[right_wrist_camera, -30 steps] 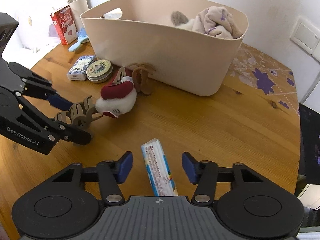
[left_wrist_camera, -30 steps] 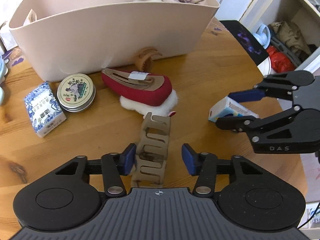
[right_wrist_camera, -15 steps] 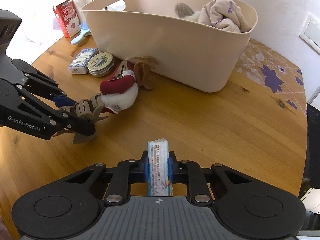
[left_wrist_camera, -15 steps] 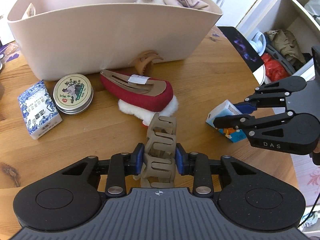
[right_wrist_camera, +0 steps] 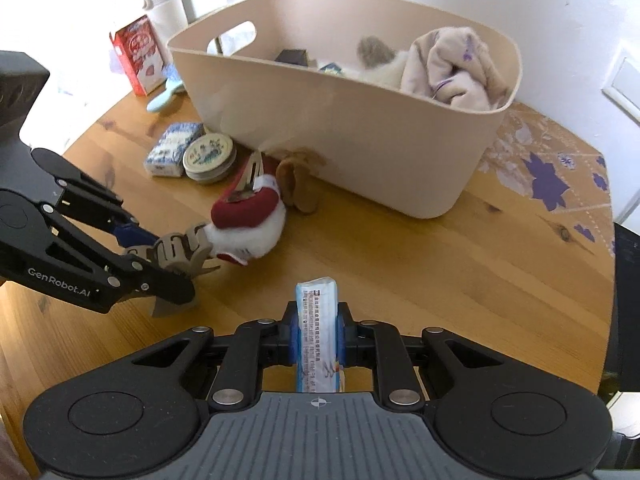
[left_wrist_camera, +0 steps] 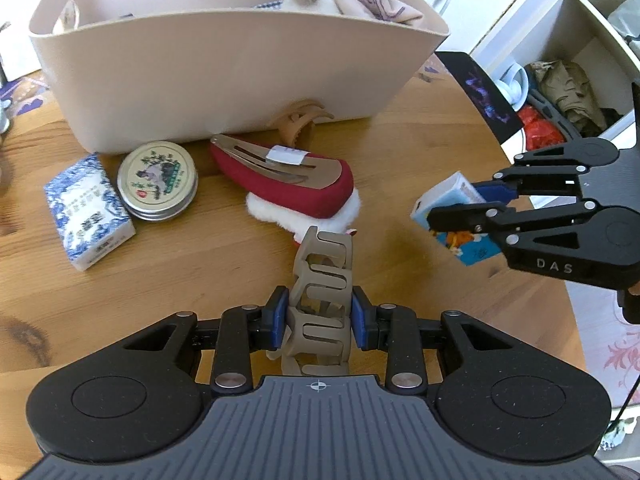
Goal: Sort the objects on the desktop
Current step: 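Carry the claw clip and toothpaste box into the basket with both grippers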
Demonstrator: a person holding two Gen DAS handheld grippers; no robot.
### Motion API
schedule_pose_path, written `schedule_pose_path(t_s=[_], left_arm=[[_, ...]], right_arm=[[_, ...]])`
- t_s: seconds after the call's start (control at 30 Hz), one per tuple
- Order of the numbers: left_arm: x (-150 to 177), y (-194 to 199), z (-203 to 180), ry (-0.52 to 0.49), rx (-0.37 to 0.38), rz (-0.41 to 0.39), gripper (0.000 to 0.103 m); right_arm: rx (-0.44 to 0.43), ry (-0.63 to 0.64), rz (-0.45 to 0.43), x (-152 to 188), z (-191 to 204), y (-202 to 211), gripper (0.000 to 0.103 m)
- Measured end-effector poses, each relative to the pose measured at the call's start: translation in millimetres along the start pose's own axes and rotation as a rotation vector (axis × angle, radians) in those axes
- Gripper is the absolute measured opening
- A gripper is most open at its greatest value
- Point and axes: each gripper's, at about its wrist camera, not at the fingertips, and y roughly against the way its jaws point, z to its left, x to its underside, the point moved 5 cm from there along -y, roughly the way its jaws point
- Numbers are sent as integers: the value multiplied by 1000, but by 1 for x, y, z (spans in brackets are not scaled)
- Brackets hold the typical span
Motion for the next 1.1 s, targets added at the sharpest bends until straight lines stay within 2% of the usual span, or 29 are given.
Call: schedule_pose_path(t_s=[0.17, 0.47, 0.83, 1.1], left_arm=[[0, 25, 4, -1, -8, -32, 32], [-22, 90, 10, 24, -31, -171, 32], [-88, 137, 34, 30, -150, -370, 32], [-141, 134, 44, -15, -195, -419, 32]], right_arm=[[25, -12, -45, -7, 2, 15, 17], [64, 17, -182, -40, 14, 48, 17], [114, 18, -336, -81, 11, 69, 17], [124, 50, -428, -123, -3, 71, 17]])
